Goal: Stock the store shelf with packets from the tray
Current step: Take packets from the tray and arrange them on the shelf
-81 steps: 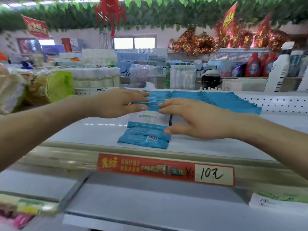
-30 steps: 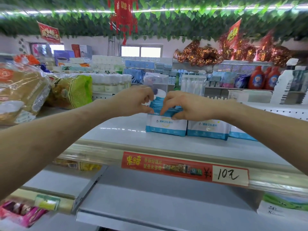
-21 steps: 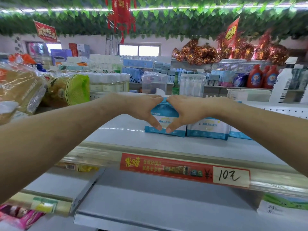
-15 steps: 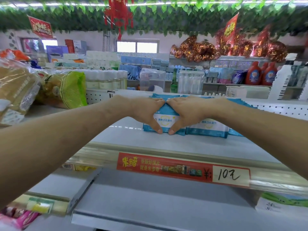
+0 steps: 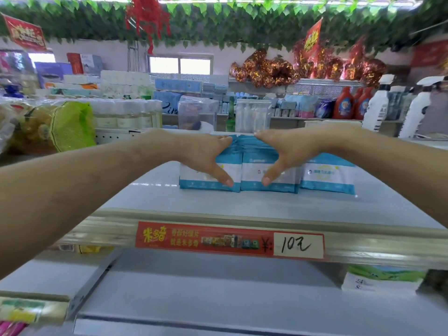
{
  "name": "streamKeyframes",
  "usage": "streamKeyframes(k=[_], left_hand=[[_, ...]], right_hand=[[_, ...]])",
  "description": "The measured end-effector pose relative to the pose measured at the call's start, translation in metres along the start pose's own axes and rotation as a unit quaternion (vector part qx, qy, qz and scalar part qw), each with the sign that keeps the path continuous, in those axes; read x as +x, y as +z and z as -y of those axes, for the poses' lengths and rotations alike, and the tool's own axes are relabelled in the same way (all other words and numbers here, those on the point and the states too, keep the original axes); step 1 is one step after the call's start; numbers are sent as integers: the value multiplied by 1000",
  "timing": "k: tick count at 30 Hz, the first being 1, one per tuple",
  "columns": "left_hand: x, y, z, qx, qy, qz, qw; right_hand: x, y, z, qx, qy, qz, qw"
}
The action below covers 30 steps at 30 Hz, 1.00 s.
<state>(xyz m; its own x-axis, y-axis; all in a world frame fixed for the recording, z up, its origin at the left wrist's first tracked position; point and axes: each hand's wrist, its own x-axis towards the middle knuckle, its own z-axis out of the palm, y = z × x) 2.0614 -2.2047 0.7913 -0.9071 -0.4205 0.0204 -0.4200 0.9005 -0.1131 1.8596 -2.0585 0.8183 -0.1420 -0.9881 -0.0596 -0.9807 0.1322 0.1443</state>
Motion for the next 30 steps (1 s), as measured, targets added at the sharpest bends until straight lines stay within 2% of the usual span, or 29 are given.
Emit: streamKeyframes(k=[6,19,22,25,30], left_hand=[[37,3,-49,13,40,-8,999],[65,4,-66,43,28,-2,999],[62,1,-71,40,26,7,999],[62,-3,-77,33,31,7,999],[75,-8,-107,19,52,1,998]], right_hand=[[-17,22,-33,-2,33,35,999],[-5,37,-47,-26,-24,-30,999],[-12,33,-53,0,-26,-30,999],[-31,25,-76,53,-6,-28,998],[-66,27,-119,14,56,5,998]])
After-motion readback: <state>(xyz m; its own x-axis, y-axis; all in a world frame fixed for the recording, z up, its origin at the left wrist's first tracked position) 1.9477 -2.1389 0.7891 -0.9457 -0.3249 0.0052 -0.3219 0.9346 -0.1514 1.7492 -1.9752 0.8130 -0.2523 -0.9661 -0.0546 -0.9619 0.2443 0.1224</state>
